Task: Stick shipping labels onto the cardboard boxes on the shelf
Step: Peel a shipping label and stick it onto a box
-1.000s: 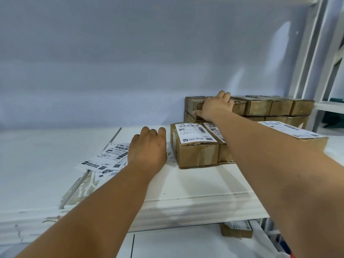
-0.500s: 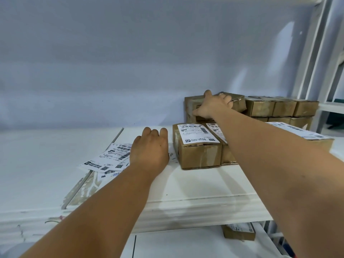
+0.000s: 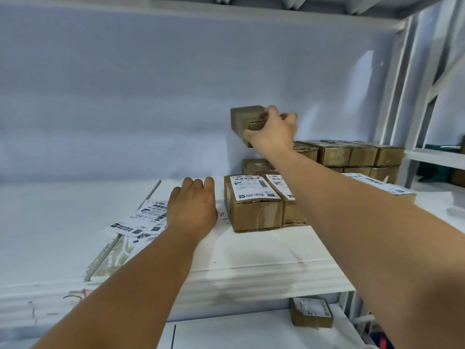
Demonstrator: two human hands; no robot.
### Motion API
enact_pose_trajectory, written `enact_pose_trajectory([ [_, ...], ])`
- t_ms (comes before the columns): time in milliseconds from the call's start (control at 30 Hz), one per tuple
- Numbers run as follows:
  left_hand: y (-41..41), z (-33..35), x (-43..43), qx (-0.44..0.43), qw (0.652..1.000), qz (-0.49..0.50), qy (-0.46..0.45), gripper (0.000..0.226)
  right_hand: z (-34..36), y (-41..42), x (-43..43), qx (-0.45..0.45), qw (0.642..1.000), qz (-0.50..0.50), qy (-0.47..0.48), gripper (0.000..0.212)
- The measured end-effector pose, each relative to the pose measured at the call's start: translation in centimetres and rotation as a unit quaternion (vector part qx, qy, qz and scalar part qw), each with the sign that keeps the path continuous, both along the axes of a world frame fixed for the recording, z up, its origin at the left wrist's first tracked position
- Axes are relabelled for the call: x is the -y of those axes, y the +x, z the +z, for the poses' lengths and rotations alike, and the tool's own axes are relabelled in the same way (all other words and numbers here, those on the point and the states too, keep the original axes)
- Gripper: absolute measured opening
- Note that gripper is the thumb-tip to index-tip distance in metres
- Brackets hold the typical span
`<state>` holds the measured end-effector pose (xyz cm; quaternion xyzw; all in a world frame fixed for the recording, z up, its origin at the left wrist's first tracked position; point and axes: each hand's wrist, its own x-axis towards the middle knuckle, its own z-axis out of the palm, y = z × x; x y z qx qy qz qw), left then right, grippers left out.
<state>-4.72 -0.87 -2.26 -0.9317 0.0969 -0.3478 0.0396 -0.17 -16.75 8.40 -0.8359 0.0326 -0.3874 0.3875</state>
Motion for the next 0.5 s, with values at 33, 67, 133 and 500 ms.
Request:
enact_pose_trajectory([
  [33,-0.2,0.1,0.0,0.005,1.000,0.004,-0.005,0.030,-0.1,-1.2,-0.9,0.017,1.000,0.023,0.010,0.050],
  [67,-0.5,0.2,-0.1,0.011,1.000,0.008,-0.015,0.028,-0.5,-2.4,-1.9,0.024,0.999,0.044,0.015,0.049],
  [133,-1.2,0.4,-0.2,0.022,0.999,0.023,-0.039,0.023,-1.8,-4.7,-3.9,0.023,0.996,0.078,0.019,0.049],
  [500,-5.9,0.5,-5.0,-0.140,0.981,0.084,-0.102,0.050,-6.9,-13.5,-8.7,0.111,0.990,0.076,-0.042,0.057],
])
